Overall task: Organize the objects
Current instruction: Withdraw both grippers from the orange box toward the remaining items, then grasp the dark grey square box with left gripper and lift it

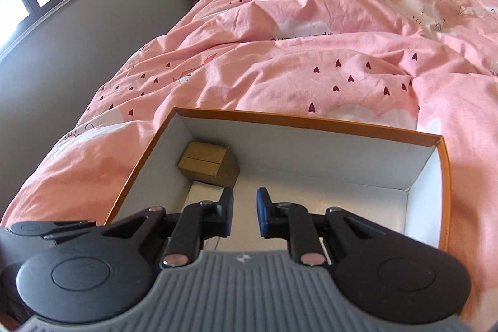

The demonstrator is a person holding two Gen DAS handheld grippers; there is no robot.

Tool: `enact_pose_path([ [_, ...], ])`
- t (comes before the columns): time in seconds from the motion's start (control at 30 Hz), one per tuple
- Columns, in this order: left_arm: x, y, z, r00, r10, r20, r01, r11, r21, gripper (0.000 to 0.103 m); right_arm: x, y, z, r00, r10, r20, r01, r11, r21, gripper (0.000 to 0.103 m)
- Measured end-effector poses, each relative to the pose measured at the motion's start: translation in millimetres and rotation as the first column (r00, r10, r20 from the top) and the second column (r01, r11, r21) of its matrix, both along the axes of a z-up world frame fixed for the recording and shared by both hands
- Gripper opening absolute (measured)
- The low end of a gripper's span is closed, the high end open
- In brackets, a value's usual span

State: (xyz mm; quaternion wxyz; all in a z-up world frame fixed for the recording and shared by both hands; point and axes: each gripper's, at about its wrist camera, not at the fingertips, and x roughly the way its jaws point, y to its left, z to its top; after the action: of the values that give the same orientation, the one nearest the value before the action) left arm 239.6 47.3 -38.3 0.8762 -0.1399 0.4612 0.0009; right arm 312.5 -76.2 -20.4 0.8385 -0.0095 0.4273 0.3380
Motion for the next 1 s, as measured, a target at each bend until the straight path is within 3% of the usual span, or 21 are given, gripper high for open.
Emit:
enact_pose_path([
  [0.17,-28,-9,15,1.000,-0.004,0.024,0.004,1.000,0.011,0.050,-37,-24,14,0.999,-0.001,0.054,0.000,1.000,0.006,0.021],
  [0.23,-39,-12,16,1.000,-0.010,0.020,0.010,1.000,0.017,0.050,-50,-35,15,0.998,-0.007,0.064,0.006,1.000,0.008,0.028],
  [0.47,-75,-18,10,0.999,-0.035,-0.015,0.035,0.999,0.018,0.050,-94,-63,10,0.999,-0.003,0.044,0.004,1.000,-0.016,0.036],
  [0.67,-103,-21,5,0.998,-0.051,-0.039,0.051,0.999,-0.002,0.050,-122,-77,0,1.000,-0.001,-0.006,0.001,0.999,-0.036,0.036],
  [1.0,-133,-32,-18,0.982,-0.123,-0.146,0.115,0.992,-0.057,0.050,-151,-99,-30,0.973,-0.010,-0.229,0.000,0.999,-0.043,0.044],
])
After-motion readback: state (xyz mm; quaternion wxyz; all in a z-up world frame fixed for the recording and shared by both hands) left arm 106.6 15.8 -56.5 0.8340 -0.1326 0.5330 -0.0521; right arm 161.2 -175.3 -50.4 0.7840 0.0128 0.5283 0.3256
